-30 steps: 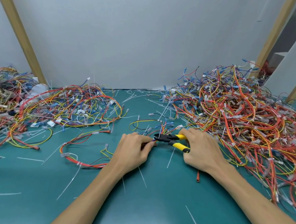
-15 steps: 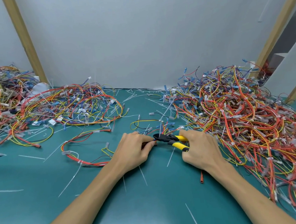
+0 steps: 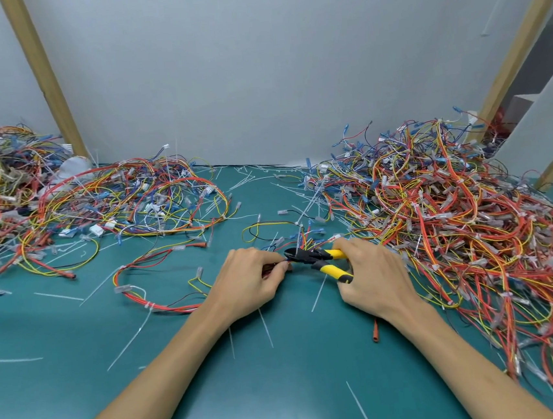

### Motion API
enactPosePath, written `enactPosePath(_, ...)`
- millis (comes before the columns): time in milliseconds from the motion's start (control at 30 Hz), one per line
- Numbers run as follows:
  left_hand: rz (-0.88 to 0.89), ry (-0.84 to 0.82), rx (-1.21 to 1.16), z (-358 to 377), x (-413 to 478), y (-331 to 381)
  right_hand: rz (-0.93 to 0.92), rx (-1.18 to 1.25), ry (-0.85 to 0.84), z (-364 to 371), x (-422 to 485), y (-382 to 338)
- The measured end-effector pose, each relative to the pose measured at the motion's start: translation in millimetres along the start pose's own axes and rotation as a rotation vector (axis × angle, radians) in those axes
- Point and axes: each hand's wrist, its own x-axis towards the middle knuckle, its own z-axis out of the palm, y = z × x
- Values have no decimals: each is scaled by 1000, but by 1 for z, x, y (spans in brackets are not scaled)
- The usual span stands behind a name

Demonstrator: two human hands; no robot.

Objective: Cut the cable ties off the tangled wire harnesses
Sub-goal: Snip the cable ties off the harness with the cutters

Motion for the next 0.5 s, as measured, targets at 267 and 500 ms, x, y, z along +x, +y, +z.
enactPosePath(267, 4, 16, 3, 1, 0, -1, -49, 67, 17, 1, 1, 4)
enactPosePath(500, 1, 10, -9, 2, -1, -1, -27, 63, 29, 2, -2, 6)
